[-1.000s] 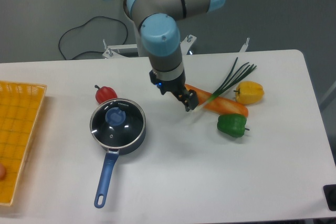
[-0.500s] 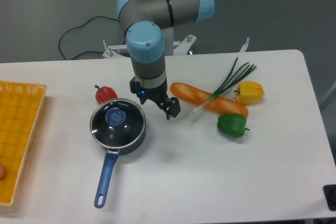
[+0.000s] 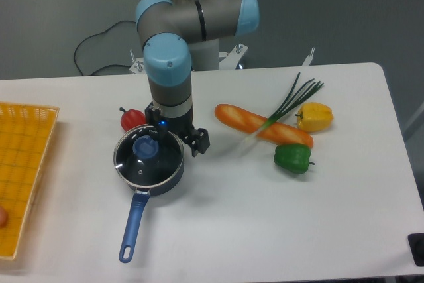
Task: Open the lid
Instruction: 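Lower the gripper onto the blue knob of the glass lid, then close the gripper on the blue lid knob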
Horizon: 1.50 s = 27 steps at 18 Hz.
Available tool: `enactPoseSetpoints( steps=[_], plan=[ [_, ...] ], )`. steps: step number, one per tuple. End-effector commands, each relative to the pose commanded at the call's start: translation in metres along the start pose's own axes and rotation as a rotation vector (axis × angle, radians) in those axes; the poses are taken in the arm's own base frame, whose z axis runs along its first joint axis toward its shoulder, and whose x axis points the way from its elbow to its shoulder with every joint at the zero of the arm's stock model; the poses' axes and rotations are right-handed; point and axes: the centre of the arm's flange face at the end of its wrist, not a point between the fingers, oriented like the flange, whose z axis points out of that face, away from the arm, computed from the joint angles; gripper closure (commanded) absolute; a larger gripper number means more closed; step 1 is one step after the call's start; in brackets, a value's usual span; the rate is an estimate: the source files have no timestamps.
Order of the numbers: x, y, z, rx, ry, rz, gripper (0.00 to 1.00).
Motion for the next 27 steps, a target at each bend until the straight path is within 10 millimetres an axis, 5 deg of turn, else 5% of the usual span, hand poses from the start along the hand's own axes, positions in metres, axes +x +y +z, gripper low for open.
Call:
enactPoseSetpoints(
  steps=[14,27],
  plan=[
    [0.035,-0.022,0.018,-0.025,0.017,0.04,0.0],
    [0.041,-0.027,0.02,-0.039,0.013,0.279,0.0]
  ],
)
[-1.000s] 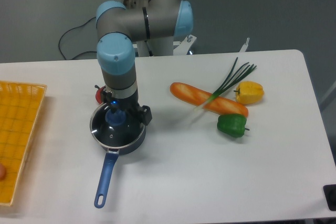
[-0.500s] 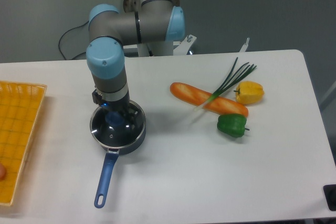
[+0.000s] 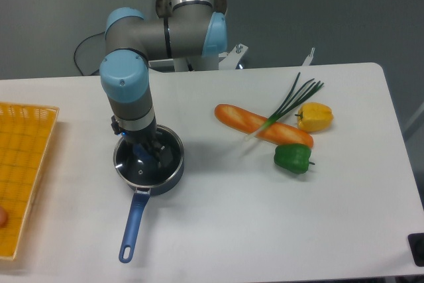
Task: Open the lid
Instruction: 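Close the gripper on the blue lid knob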
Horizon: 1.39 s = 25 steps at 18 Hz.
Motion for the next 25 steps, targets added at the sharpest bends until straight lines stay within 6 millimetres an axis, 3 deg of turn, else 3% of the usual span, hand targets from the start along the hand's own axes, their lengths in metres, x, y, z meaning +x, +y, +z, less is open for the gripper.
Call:
enactPoseSetpoints(
  steps=[13,22,25],
  plan=[
    [0.02,-0.003,0.016,-0.042,0.008,0.006,0.0],
    [0.019,-0.004,0.017,-0.042,0.007,-0.022,0.0],
    [0.019,-0.004,0.018,-0.043,0.009,-0.022,0.06]
  ],
)
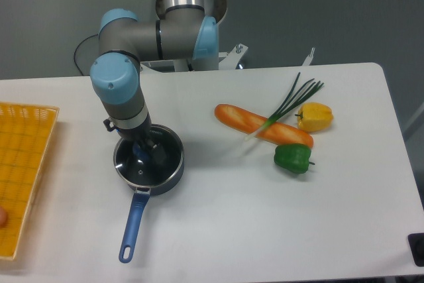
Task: Open the lid
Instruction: 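Close the gripper on the blue lid knob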
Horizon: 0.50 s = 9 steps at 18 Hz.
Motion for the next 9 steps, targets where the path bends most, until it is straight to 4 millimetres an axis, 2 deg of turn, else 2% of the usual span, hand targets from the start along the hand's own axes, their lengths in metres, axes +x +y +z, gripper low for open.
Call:
enactPoseSetpoints(
  steps=[4,5,9],
  plan=[
    [-0.0007,0.001,0.0002,-0.01,-0.007,0.0,0.17],
    [-0.001,0.0007,-0.0005,-0.009,-0.008,-0.002,0.22],
    [-0.0023,-0.0006,-0.0024,-0.005,-0.011,-0.002,0.31]
  ],
)
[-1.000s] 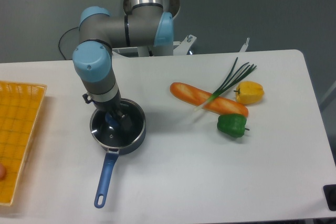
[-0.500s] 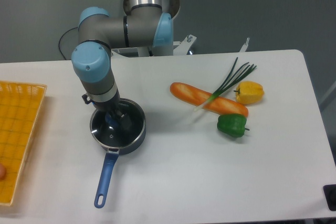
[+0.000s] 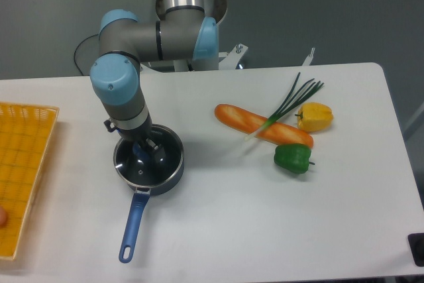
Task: Open the lid
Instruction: 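Close the gripper on the blue lid knob, then lift the glass lid off the saucepan and move it toward the baguette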
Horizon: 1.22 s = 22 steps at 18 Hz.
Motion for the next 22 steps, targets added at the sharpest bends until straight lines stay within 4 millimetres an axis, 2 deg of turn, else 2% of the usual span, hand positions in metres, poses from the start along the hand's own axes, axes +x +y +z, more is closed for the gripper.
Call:
enactPoseSetpoints(
  steps=[3,9,14,22],
  plan=[
    [-0.001,-0.001,0.001,-0.002,0.0,0.0,0.44],
    [-0.002,-0.002,0.0,-0.001,-0.001,-0.002,0.52],
    [-0.008,-0.002,-0.008,0.007,-0.012,-0.002,0.52],
    [-0.032,0.004,-0.036,0.018,-0.017,0.006,0.52]
  ],
)
